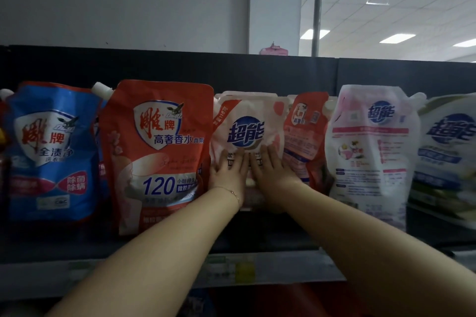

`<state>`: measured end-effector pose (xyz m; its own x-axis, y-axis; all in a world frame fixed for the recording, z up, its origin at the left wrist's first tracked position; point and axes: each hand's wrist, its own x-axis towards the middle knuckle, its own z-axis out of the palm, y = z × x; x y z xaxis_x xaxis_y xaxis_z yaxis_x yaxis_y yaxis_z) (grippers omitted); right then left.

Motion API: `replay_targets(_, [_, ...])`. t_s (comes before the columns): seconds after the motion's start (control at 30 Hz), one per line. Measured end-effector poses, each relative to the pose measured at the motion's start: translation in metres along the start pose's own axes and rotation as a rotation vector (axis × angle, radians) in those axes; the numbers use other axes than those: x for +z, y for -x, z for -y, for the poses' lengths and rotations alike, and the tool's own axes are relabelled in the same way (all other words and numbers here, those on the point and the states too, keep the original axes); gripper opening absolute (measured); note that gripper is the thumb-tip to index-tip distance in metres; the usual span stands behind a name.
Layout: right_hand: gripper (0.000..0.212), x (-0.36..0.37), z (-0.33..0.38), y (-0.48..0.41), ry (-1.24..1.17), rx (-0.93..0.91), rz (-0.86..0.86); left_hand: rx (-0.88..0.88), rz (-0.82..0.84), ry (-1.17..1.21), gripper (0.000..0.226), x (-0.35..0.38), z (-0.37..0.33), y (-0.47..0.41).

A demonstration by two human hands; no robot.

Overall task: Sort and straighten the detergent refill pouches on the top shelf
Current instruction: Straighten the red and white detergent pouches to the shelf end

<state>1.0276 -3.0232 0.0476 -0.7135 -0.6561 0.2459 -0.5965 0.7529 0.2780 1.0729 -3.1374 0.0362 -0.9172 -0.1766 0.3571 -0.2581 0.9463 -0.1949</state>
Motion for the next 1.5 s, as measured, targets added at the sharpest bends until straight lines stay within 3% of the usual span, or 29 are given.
replay_targets(0.1, [0.072,-0.011,-0.01,0.03,-0.224,-0.05,-0.188,0.025,0.046,0.021,0.086,-0.021,-0.01,0.013])
replay_targets(0.17, [0.035,-0.007,-0.02,0.05,-0.243,-0.083,-0.423,0.03,-0.03,0.078,0.064,-0.032,-0.016,0.018])
replay_targets(0.2, [0.028,-0.003,-0.025,0.06,-0.215,-0.088,-0.496,0.031,-0.078,0.142,0.053,-0.035,-0.021,0.021])
replay_targets(0.27, [0.029,0.007,-0.034,0.076,-0.164,-0.059,-0.518,0.046,-0.144,0.313,0.039,-0.036,-0.032,0.025])
replay_targets(0.4, [0.029,0.019,-0.05,0.1,-0.166,0.109,-0.359,0.058,-0.131,0.607,0.031,-0.035,-0.067,0.035])
replay_targets(0.57, [0.015,0.034,-0.067,0.105,-0.357,0.219,-0.206,-0.02,-0.079,0.647,0.037,-0.022,-0.1,0.026])
replay_targets(0.77, [0.031,0.046,-0.089,0.097,-0.404,0.273,-0.113,-0.144,-0.107,0.697,0.049,-0.022,-0.12,0.014])
replay_targets(0.93, [0.027,0.065,-0.097,0.097,-0.462,0.36,-0.24,-0.185,-0.144,0.651,0.045,-0.026,-0.126,0.004])
replay_targets(1.1, [0.013,0.075,-0.092,0.099,-0.575,0.399,-0.419,-0.158,-0.116,0.727,0.017,-0.022,-0.138,0.002])
replay_targets(1.3, [0.011,0.074,-0.092,0.099,-0.635,0.416,-0.478,-0.089,-0.039,0.745,0.022,-0.017,-0.123,-0.002])
replay_targets(1.5, [0.019,0.069,-0.091,0.105,-0.755,0.383,-0.548,0.097,0.122,0.787,0.033,-0.025,-0.085,0.004])
